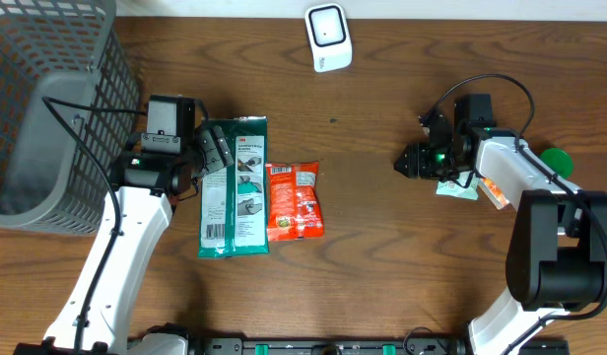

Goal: Scan the item barcode
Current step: 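Move the right gripper left to the red snack bag and grasp it, then drag the red snack bag right to mid-table with the right gripper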

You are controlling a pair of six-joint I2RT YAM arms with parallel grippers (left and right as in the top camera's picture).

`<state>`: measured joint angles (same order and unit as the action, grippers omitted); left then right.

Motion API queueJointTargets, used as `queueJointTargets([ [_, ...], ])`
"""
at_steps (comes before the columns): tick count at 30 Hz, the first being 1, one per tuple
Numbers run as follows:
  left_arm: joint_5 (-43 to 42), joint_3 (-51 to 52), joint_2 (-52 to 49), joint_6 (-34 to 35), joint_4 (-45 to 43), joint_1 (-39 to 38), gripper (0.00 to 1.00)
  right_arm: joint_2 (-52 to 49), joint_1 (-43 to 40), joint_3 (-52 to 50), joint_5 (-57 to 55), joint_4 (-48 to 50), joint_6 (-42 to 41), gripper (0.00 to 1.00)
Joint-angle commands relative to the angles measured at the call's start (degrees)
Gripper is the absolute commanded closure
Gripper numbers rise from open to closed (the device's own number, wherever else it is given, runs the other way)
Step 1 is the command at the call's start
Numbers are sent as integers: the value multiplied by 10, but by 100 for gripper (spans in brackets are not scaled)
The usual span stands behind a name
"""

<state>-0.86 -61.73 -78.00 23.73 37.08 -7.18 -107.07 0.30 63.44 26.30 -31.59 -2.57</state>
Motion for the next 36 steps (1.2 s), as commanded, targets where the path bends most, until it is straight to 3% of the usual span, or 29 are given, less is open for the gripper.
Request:
queueJointTargets([
  [1,11,-1,2,-8,0,2,15,7,6,11,27,5,-1,46],
  [11,11,-1,2,-8,0,2,15,7,70,11,27,36,-7,41],
  [22,11,-1,2,-8,0,2,15,7,185,11,27,96,-149,35],
  [36,11,-1,2,-8,0,2,15,7,291,10,-27,128,-212,36],
])
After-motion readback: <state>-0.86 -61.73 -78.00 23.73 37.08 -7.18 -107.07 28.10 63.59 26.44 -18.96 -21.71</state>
